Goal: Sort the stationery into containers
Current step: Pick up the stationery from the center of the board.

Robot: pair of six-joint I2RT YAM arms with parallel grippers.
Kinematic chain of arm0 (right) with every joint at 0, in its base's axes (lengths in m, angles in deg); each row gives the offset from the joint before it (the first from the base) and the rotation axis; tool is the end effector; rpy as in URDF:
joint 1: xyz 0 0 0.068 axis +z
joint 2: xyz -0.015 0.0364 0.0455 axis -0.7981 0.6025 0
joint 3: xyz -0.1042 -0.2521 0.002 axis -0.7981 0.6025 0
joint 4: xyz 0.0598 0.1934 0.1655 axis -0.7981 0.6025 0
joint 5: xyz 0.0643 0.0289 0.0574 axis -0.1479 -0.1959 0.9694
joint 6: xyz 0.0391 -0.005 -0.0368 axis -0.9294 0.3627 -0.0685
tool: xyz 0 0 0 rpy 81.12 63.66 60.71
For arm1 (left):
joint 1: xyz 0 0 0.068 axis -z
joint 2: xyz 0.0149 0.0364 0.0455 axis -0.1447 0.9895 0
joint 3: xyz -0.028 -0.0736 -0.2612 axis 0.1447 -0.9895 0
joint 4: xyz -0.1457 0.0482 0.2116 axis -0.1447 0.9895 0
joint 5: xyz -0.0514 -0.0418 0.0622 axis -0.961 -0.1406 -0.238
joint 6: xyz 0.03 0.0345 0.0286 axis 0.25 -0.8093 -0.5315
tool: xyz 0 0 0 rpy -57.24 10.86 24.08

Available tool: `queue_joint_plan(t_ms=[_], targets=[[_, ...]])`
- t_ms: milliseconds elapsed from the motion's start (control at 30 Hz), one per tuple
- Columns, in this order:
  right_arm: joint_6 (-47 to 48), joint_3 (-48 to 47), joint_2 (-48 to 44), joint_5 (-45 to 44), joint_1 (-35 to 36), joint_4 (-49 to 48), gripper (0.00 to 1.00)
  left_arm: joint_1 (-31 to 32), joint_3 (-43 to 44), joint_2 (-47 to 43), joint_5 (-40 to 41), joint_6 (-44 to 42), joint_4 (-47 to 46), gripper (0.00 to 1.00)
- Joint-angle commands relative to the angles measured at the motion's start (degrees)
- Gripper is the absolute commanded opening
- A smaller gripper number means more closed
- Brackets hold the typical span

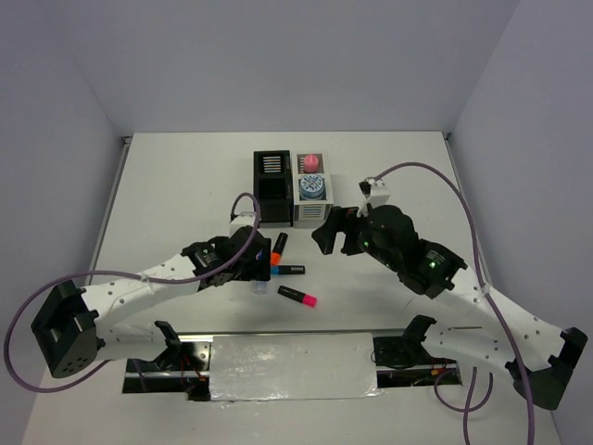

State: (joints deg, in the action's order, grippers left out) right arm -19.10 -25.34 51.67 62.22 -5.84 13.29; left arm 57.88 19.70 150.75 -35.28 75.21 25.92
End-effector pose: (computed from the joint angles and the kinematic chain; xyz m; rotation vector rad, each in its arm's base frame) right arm 0.1415 0.1419 0.3390 -0.1494 2.0641 0.6648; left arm 0.1653 -0.1740 0.2389 -0.0789 2.4303 -0.2878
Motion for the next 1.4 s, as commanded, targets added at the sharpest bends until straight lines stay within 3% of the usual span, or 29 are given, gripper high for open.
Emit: queue_joint_plan(t_ms=[0, 333, 633, 667, 1000, 1100, 1167, 1200, 1300, 1367], targets=[[0.22, 2.47, -3.57, 0.49, 0.44, -0.84, 1.00, -0.34, -1.54, 2.17, -1.23, 2.04, -9.36, 0.96], [0.66, 4.50, -6.30, 3.40, 0.52, -1.19, 1.00, -1.75, 1.01, 13.60, 1.22, 0.89, -11.49, 0.83], [2.06, 4.32, -7.80, 2.17, 0.44, -0.22, 1.00, -1.75, -3.02, 12.90, -0.79, 0.63, -14.21, 0.79], [2.24, 4.41, -7.36, 2.26, 0.61, -0.66, 1.00, -1.75, -3.30, 13.16, -1.41, 0.63, -14.82, 0.74], [3.21, 1.60, -4.20, 4.54, 0.61, -2.60, 1.00, -1.75, -6.99, 11.94, 0.17, 2.12, -14.22, 0.65], [3.47, 1.68, -3.06, 4.80, 0.61, -3.21, 1.00, -1.84, -8.13, 10.18, 0.60, 1.77, -14.22, 0.50], [3.64, 2.30, -2.44, 6.03, 0.52, -4.79, 1.00, -1.84, -8.57, 10.09, 0.70, 1.33, -14.22, 0.35], [3.65, 2.91, -2.18, 6.47, 0.44, -5.40, 1.00, -1.92, -8.75, 10.18, 0.70, 1.16, -14.39, 0.21], [2.60, 3.53, -0.68, 7.44, 0.44, -7.16, 1.00, -1.92, -10.06, 10.09, -0.18, -0.16, -17.02, 0.00], [1.54, 4.05, -0.68, 6.66, 0.44, -7.86, 1.00, -1.66, -10.94, 7.56, -0.53, -0.07, -18.16, 0.00]])
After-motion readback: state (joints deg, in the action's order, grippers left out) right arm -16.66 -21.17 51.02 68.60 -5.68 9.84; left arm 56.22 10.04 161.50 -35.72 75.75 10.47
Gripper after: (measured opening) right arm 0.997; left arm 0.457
